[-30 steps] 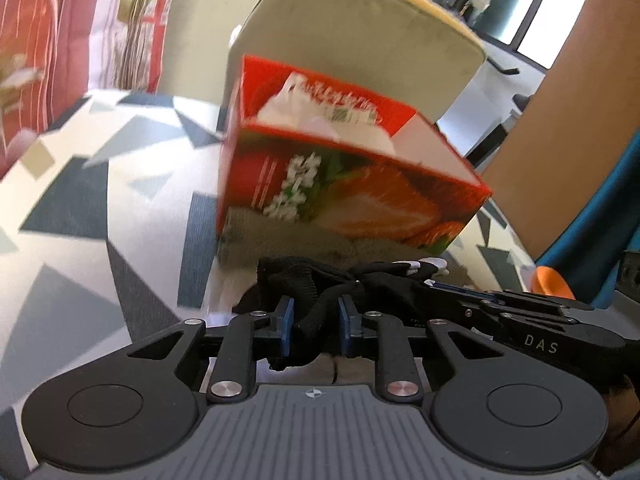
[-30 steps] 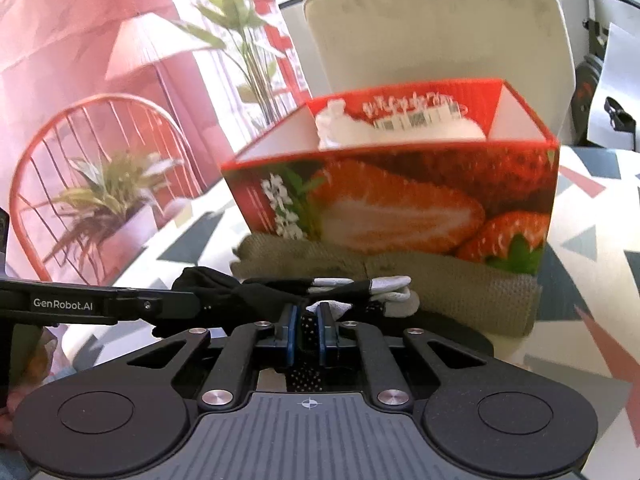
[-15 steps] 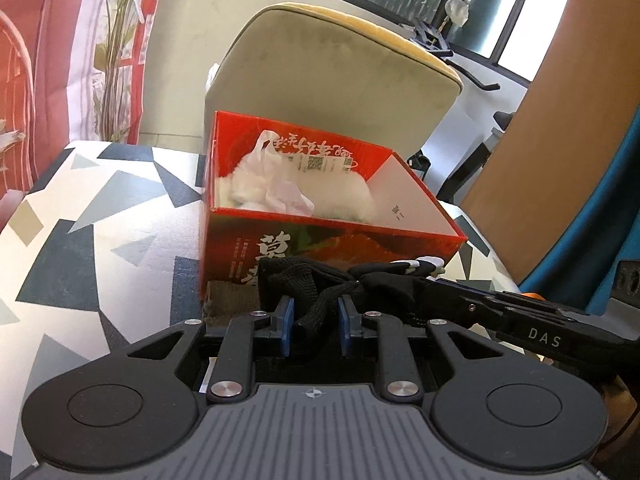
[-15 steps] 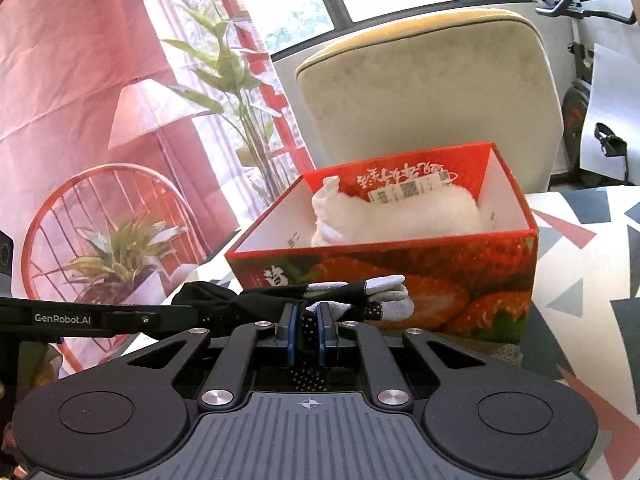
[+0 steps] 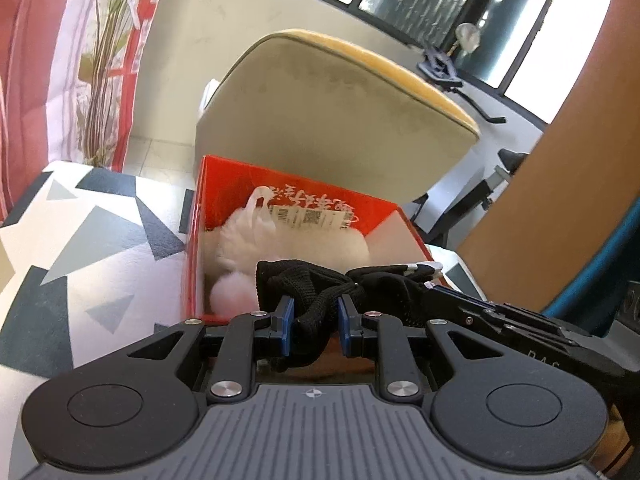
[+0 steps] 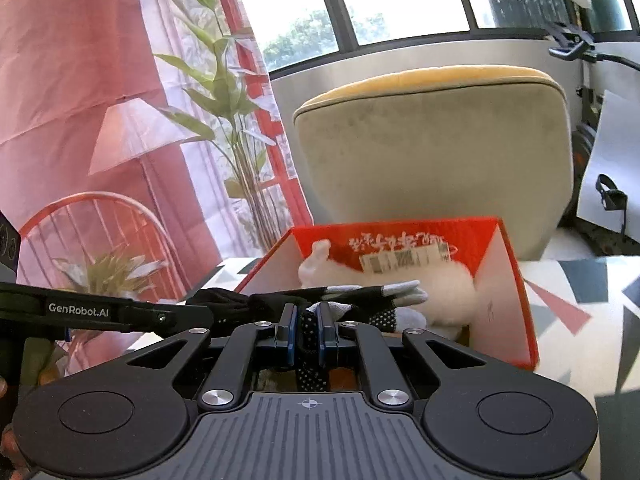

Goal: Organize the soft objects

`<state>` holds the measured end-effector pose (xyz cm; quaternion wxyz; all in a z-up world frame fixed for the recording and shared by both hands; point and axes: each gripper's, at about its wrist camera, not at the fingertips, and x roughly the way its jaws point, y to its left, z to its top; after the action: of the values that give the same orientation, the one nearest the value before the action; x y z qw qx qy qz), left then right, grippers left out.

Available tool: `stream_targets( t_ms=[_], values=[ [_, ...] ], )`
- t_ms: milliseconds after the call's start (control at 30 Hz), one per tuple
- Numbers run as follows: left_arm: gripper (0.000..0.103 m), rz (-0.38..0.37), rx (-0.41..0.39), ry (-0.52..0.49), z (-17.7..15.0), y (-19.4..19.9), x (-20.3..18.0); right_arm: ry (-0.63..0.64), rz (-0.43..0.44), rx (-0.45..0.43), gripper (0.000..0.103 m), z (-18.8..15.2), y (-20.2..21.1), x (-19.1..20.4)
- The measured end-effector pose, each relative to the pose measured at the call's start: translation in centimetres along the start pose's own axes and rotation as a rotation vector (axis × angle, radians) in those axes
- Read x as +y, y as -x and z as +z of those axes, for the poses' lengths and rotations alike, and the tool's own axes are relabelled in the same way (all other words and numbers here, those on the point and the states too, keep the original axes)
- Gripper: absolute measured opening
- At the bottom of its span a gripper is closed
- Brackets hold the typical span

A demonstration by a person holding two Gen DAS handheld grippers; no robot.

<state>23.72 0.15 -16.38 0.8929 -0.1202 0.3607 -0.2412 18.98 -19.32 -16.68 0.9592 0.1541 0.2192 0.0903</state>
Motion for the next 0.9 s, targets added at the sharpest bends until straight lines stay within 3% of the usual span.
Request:
stream_targets(
  t_ms=[300,600,900],
  values=[
    [0.024,0.044,0.145,0.09,2.2,-5.2,2.3,-0.07,-0.028,0.157,0.009,2.0,-6.3,-3.1],
    [0.024,0.097,0.206,0.018,2.4,-7.5,1.4,-0.201,-0.078,0.297,0.009,1.1,-10.1,-6.0],
    [0.028,0.122,0.221,-0.03,2.2,-8.1,0.8,-0.188,-0.121,0.356,0.009,0.4,-11.6,-7.1]
  ],
)
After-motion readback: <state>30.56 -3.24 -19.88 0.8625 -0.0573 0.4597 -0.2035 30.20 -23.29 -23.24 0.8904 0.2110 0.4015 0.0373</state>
